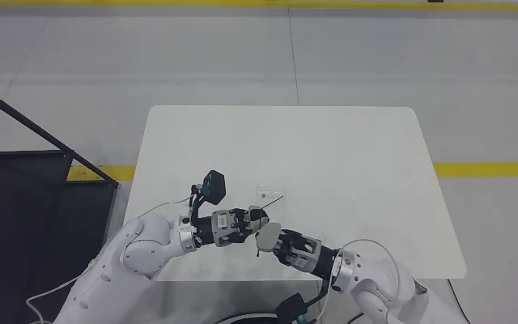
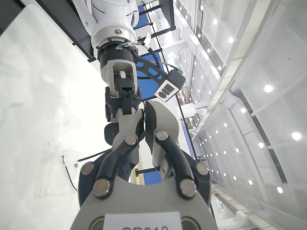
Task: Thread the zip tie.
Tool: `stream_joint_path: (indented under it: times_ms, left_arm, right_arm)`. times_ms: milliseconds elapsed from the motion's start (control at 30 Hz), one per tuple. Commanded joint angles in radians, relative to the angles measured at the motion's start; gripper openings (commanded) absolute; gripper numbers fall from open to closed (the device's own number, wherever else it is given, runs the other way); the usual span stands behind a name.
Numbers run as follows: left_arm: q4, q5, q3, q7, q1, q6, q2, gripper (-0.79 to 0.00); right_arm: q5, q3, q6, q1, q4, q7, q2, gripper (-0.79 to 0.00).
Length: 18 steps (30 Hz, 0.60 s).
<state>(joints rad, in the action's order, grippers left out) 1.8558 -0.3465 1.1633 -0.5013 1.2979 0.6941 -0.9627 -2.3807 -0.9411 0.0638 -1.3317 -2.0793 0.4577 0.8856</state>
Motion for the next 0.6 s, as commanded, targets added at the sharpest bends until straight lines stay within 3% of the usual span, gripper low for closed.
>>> stream_joint_path:
  times_ms: [0,567]
  left_arm:
    - [0.000,0.000,0.000,0.000,0.000,0.000,0.000,-0.785]
    - [0.017,-0.039,-0.001,0.027,0.011,-0.011,-0.002,-0.785]
  right_arm:
    - [-0.001,-0.002,0.004,0.000,0.000,0.003,0.002,-0.785]
    - [-0.011,-0.018,0.020,-0.012,0.001,-0.008,0.017,-0.785]
